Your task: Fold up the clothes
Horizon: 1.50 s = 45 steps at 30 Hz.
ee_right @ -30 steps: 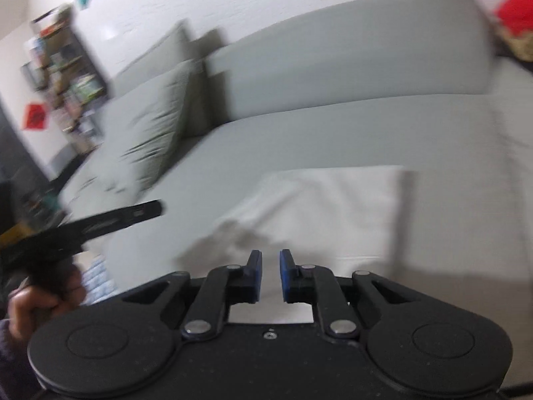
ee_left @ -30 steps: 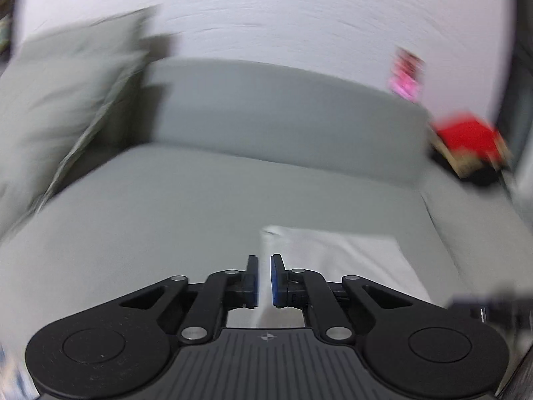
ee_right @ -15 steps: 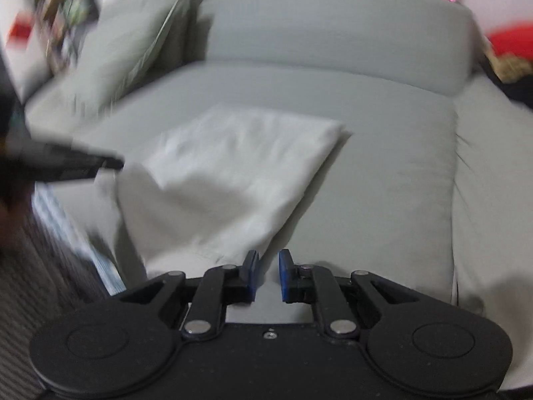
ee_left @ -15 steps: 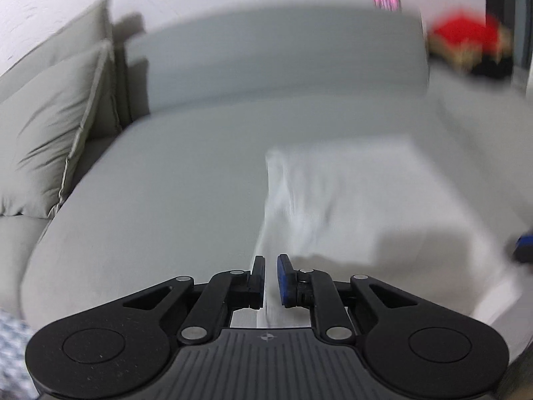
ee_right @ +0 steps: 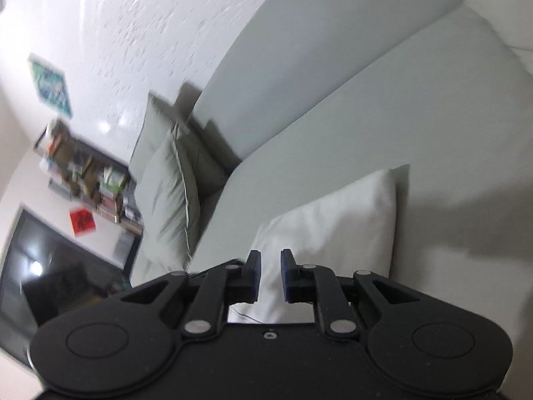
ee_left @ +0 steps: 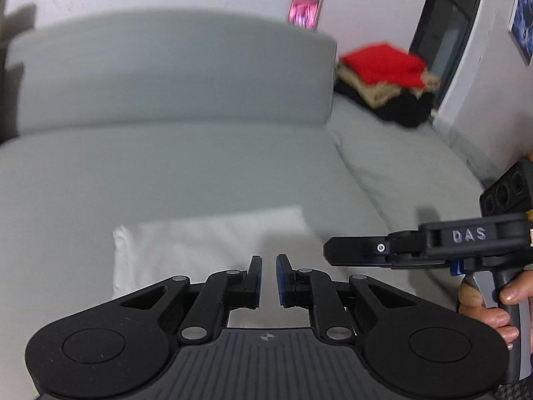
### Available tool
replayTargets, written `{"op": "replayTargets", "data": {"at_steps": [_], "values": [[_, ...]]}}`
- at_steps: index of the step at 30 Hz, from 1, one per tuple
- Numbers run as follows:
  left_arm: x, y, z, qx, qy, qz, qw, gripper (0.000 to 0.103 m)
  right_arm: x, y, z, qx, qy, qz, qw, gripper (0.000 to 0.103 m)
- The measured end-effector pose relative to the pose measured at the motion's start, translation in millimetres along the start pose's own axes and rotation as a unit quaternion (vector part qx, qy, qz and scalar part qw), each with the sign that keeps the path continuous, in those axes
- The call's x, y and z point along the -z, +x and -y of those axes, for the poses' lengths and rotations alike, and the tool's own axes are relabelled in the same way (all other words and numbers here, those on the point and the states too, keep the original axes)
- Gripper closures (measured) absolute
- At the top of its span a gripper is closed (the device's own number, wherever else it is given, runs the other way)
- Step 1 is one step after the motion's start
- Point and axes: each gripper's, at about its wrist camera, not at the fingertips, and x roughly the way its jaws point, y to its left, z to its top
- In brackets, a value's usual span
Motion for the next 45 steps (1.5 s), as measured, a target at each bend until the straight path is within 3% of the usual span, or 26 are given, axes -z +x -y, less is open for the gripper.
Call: {"op": "replayTargets", "data": {"at_steps": [3, 5, 7, 10, 13, 16, 20, 22, 24, 27, 29, 32, 34, 36, 38, 41, 45], "values": [[5, 27, -19, -0.043, -0.020, -0.016, 0.9988, 0.093, 1, 21, 17, -0.006, 0.028, -0.039, 0.999, 0.089], [7, 39, -32, -0.083, -0.038, -0.011, 0.9958, 0.089, -2, 40, 24, 0.011, 0.019, -0.052, 0.998, 0.090], [6, 45, -43, -0.129, -0.059, 0.004, 0.9898, 0.090, -4, 46, 33, 0.027, 0.014, -0.044, 0.999, 0.103], [7, 50, -59, -0.186, -0.104, 0.019, 0.9768, 0.089, -14, 45, 44, 0.057, 0.022, 0.007, 0.998, 0.103], [8, 57, -67, -0.259, -0.108, 0.007, 0.9597, 0.091, -24, 42, 61, 0.097, 0.052, 0.066, 0.992, 0.103], [7, 60, -71, -0.293, -0.128, 0.004, 0.9474, 0.090, -27, 31, 71, 0.132, 0.079, 0.125, 0.980, 0.103], [12, 38, -71, -0.336, -0.145, 0.029, 0.9303, 0.092, -24, 4, 67, 0.219, 0.083, 0.184, 0.955, 0.103], [14, 20, -65, -0.320, -0.143, 0.048, 0.9353, 0.092, -20, -10, 60, 0.223, 0.089, 0.192, 0.951, 0.098], [16, 1, -51, -0.277, -0.130, 0.065, 0.9498, 0.092, -14, -19, 49, 0.201, 0.094, 0.180, 0.958, 0.098], [25, -22, -24, -0.196, -0.098, 0.075, 0.9729, 0.086, 0, -17, 17, 0.164, 0.041, 0.122, 0.978, 0.096], [36, -23, 0, -0.174, -0.061, 0.060, 0.9810, 0.084, 20, -14, -8, 0.152, -0.022, 0.088, 0.984, 0.096], [55, -3, 27, -0.213, 0.003, -0.012, 0.9769, 0.083, 54, -2, -35, 0.164, -0.100, 0.017, 0.981, 0.095], [65, -1, 33, -0.244, 0.024, -0.035, 0.9687, 0.082, 76, 0, -45, 0.196, -0.157, -0.023, 0.968, 0.096], [69, -14, 32, -0.262, 0.010, -0.047, 0.9639, 0.081, 92, -14, -58, 0.218, -0.199, -0.040, 0.955, 0.096], [76, -35, 22, -0.268, -0.035, -0.056, 0.9611, 0.081, 103, -36, -64, 0.230, -0.207, -0.050, 0.949, 0.096], [92, -67, 23, -0.272, -0.074, -0.041, 0.9587, 0.082, 115, -71, -68, 0.236, -0.199, -0.047, 0.950, 0.090], [102, -96, 42, -0.219, -0.079, 0.029, 0.9722, 0.084, 117, -103, -69, 0.197, -0.184, 0.009, 0.963, 0.086]]}}
